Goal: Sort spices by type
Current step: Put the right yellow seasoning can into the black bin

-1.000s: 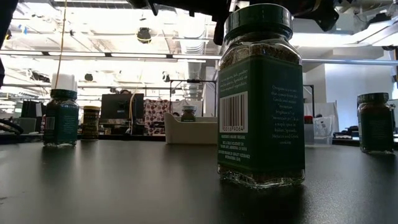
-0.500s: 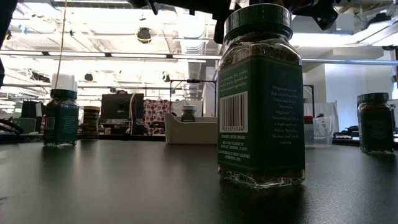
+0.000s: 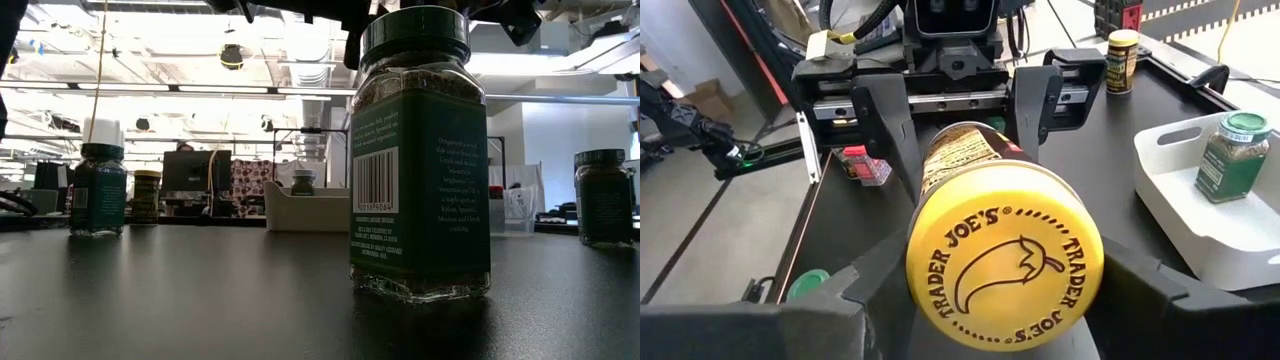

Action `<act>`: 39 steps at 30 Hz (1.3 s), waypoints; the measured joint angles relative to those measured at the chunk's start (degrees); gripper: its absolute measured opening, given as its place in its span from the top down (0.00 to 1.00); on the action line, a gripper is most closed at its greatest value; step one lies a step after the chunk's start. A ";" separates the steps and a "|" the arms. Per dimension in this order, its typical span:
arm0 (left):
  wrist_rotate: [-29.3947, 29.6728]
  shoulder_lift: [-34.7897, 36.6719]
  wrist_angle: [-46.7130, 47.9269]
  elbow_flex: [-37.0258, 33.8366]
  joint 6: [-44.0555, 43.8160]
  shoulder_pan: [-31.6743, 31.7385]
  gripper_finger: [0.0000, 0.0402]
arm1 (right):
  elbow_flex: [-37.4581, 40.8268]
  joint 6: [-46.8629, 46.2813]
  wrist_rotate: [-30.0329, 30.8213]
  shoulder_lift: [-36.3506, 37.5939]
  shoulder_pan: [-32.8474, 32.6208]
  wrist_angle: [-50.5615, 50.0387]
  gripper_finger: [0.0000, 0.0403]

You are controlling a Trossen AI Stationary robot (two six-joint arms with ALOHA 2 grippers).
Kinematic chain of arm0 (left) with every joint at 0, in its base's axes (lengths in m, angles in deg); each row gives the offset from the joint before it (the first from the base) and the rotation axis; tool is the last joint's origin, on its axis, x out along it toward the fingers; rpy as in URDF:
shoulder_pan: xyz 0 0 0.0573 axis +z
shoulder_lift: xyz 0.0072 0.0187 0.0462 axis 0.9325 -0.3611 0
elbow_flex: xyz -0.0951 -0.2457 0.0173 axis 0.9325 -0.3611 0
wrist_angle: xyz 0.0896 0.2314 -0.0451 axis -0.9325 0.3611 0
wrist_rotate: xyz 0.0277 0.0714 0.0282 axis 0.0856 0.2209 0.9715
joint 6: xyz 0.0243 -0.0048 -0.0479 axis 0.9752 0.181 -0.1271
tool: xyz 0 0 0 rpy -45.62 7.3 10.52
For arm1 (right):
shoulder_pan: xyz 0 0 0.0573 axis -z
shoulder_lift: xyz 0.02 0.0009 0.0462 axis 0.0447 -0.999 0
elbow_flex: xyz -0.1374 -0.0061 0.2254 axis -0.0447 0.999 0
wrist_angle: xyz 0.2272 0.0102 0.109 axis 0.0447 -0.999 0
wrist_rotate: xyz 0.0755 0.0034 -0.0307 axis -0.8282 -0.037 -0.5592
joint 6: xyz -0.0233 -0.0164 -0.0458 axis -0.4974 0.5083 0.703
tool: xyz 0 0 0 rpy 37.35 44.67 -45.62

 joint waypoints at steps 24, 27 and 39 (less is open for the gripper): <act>0.16 -0.06 0.91 0.02 -3.00 0.04 0.40 | -0.01 -0.35 0.03 -0.01 0.00 -1.33 0.39; 0.59 -0.09 0.91 0.02 -2.44 0.07 0.35 | -0.02 -0.31 0.04 0.02 0.00 -1.32 0.39; 0.90 0.29 0.52 0.02 -1.21 0.09 0.25 | -3.71 -1.79 0.05 0.93 0.02 -11.88 0.38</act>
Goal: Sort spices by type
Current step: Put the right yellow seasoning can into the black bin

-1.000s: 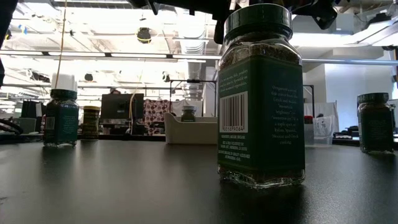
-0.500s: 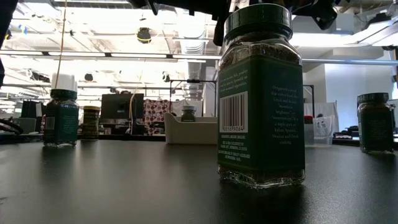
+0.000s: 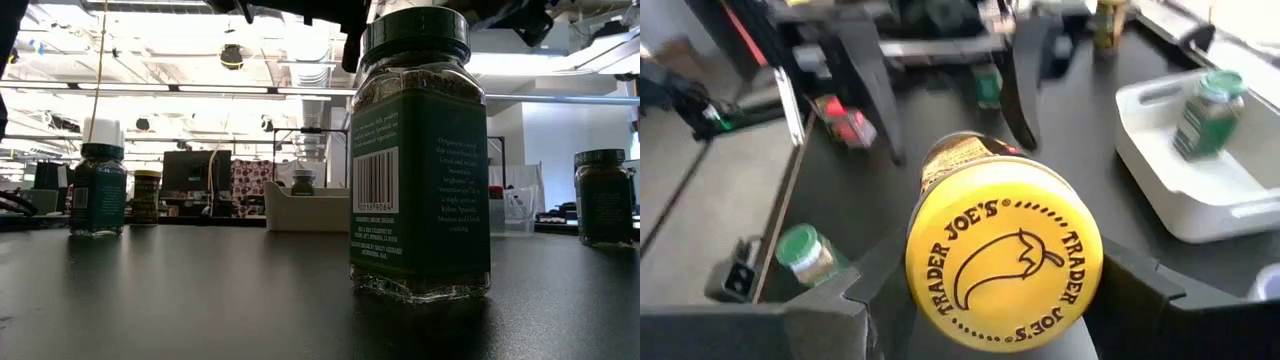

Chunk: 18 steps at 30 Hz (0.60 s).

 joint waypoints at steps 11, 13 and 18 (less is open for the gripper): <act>-0.07 5.92 8.28 0.00 3.67 -0.69 0.25 | -11.30 -13.21 0.08 -0.13 -1.20 -27.61 0.37; -0.36 7.72 13.24 0.00 0.07 -1.08 0.25 | -12.87 -16.34 0.18 -0.13 -2.54 -32.10 0.37; -0.52 10.38 21.01 0.00 -0.17 -3.45 0.25 | -15.06 -21.25 0.15 -2.25 -7.55 -39.71 0.39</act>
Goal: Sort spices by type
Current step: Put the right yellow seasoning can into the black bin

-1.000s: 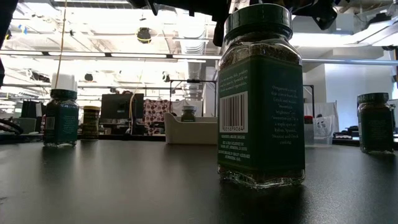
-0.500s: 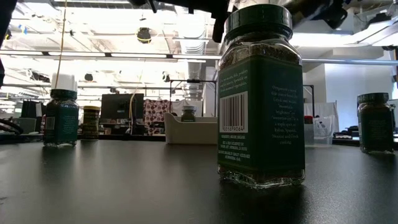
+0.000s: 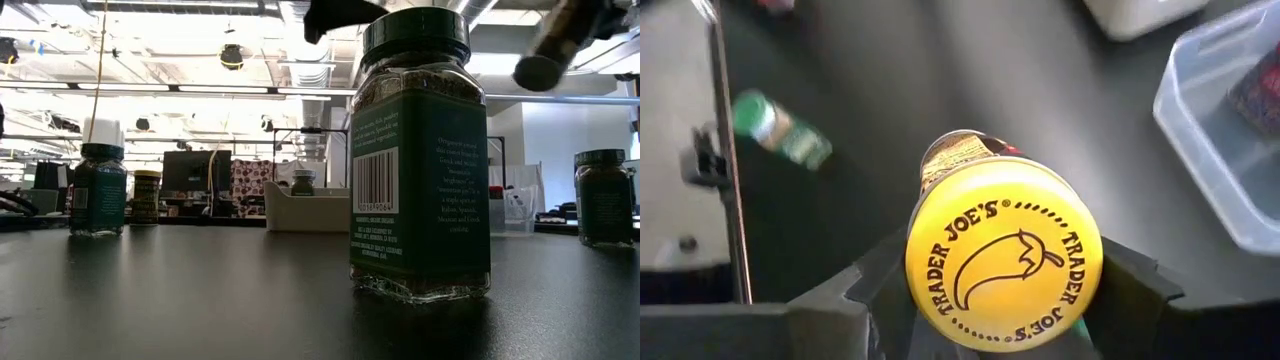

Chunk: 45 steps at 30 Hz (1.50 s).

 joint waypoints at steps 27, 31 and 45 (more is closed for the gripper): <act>0.53 17.65 -16.67 -25.50 -0.93 -6.46 0.25 | -11.76 -20.34 -5.70 -27.80 -23.54 -12.08 0.39; 6.65 22.67 -16.28 -30.19 -2.39 -8.47 0.25 | -11.74 -20.40 -5.89 -30.27 -24.59 -12.37 0.39; 10.07 25.02 -15.96 -31.63 -0.65 -9.60 0.25 | -11.57 -14.06 -7.46 -37.12 -23.41 -13.76 0.39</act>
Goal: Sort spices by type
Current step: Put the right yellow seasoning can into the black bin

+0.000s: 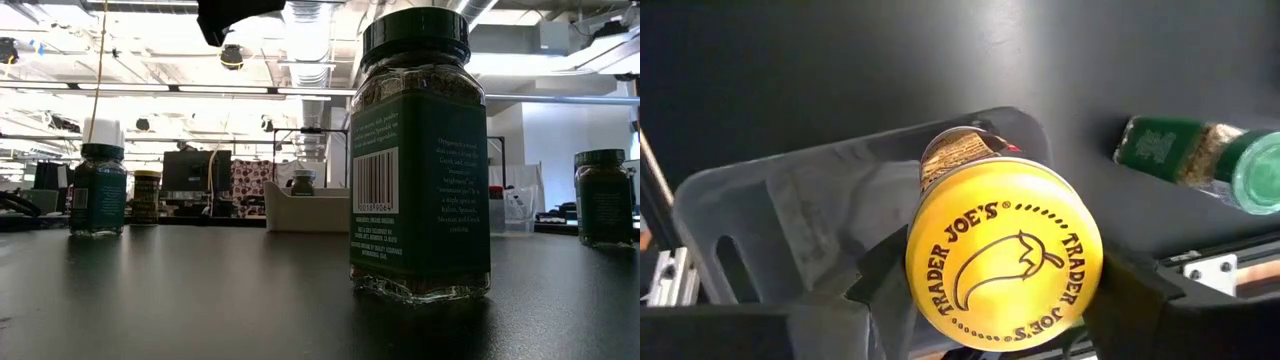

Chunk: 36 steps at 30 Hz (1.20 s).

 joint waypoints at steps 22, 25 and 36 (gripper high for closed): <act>0.00 -0.02 -0.05 0.00 -0.37 0.00 0.25 | 4.08 -0.30 1.56 0.24 0.02 4.54 0.39; 0.00 -0.02 -0.08 0.01 -0.53 0.00 0.25 | 5.05 -1.60 0.98 0.24 0.00 5.01 0.39; 0.00 -0.02 -0.23 0.02 -0.54 0.00 0.25 | 5.05 -2.25 0.52 0.88 0.00 3.85 0.39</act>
